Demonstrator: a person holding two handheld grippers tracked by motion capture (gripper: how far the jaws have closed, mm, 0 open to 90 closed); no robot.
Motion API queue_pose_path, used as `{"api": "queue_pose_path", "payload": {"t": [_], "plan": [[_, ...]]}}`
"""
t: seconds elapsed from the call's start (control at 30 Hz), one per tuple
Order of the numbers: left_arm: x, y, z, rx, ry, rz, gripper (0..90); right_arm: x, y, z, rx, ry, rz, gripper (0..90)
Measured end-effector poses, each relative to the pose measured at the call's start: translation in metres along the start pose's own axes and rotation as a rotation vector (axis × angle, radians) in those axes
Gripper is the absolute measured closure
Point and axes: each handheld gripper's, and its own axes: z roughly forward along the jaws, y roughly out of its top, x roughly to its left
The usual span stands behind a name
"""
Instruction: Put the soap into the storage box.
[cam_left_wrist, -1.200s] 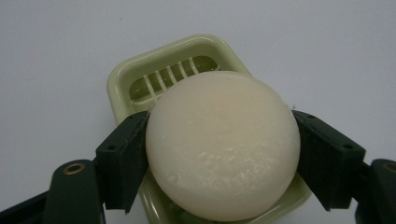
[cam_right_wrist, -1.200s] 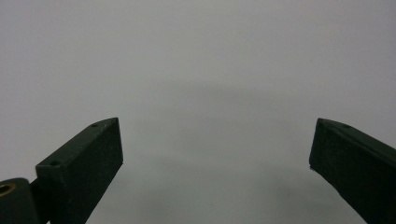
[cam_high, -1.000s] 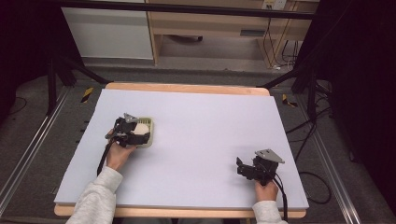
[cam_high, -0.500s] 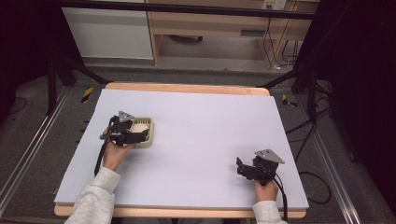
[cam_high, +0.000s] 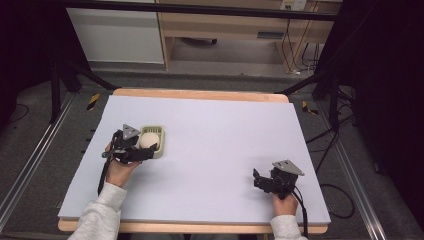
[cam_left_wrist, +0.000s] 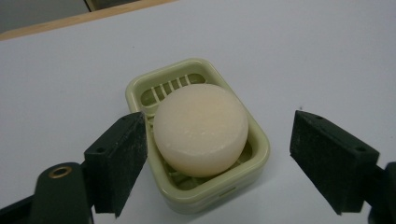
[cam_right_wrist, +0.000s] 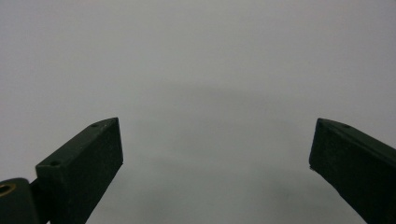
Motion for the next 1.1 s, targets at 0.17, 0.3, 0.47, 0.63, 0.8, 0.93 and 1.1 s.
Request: {"api": "queue_pose_path", "payload": {"t": [0.17,0.3,0.47,0.63,0.8,0.93,1.1], "plan": [[-0.001,-0.006,-0.011,-0.036,-0.019,-0.037,19.6,0.0,0.0,0.0,0.0,-0.004,-0.002,3.2],[-0.004,-0.015,-0.016,-0.029,-0.014,-0.019,19.2,0.0,0.0,-0.001,-0.004,-0.005,-0.001,3.2],[-0.008,-0.031,-0.022,-0.014,-0.023,0.0,19.0,0.0,0.0,-0.001,-0.002,-0.006,0.0,3.2],[-0.01,-0.041,-0.03,-0.024,-0.007,0.014,17.5,0.0,0.0,-0.001,-0.001,-0.01,0.003,3.2],[-0.005,-0.051,-0.036,-0.024,0.0,0.013,16.6,0.0,0.0,-0.001,-0.001,-0.011,0.005,3.3],[0.0,-0.061,-0.041,-0.027,-0.006,0.004,15.8,0.0,0.0,-0.001,0.001,-0.012,0.004,3.2],[0.004,-0.07,-0.044,-0.021,0.006,0.009,14.1,0.0,0.0,0.0,0.004,-0.013,0.009,3.2]]}}
